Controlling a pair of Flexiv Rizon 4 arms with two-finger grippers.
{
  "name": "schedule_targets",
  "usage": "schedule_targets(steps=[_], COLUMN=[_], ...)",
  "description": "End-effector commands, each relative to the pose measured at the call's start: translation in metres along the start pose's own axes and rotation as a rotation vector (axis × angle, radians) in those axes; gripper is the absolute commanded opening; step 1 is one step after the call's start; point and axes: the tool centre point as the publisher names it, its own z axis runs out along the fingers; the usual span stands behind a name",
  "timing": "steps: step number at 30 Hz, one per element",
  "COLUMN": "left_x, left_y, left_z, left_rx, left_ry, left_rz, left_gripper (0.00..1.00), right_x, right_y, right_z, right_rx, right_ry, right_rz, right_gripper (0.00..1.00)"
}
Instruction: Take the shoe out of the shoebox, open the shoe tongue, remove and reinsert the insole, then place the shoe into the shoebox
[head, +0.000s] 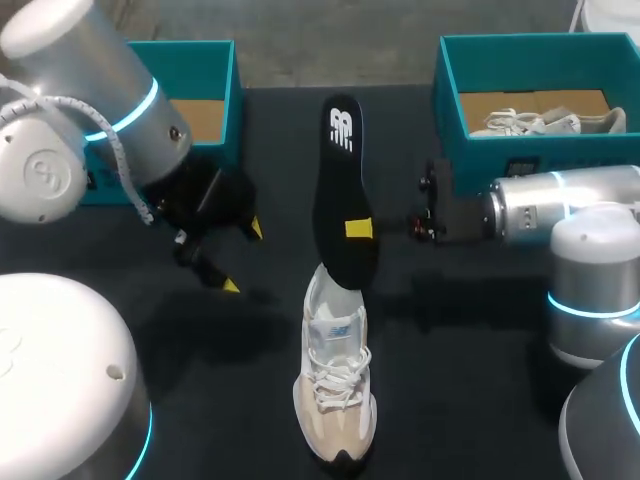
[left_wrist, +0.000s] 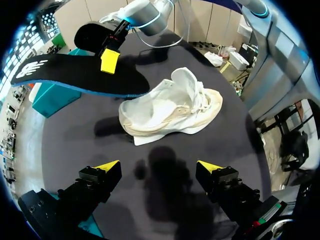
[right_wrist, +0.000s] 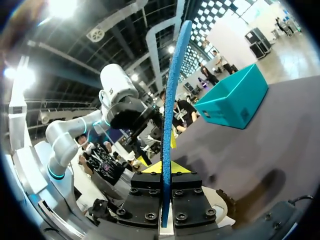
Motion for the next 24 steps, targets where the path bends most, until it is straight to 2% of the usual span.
schedule_targets(steps=[1,6,24], left_x=[0.001,0.008,0.008], left_y=[-0.002,-0.004,-0.004], left_z=[0.017,0.028,0.028], left_rx=[-0.004,-0.033,-0.033], left_ry=[0.013,0.053,0.053], left_rz=[-0.014,-0.018,-0.018], left_gripper=[1.00,1.00,1.00], right_x=[0.001,-0.004,-0.004], right_y=[-0.003,-0.007,-0.007], right_z=[0.003,0.005,0.005], right_rx=[-0.001,-0.004,-0.004], right_ry=[0.000,0.006,0.006], right_rz=[-0.025,-0.057,-0.057], right_gripper=[0.00,0.00,0.00])
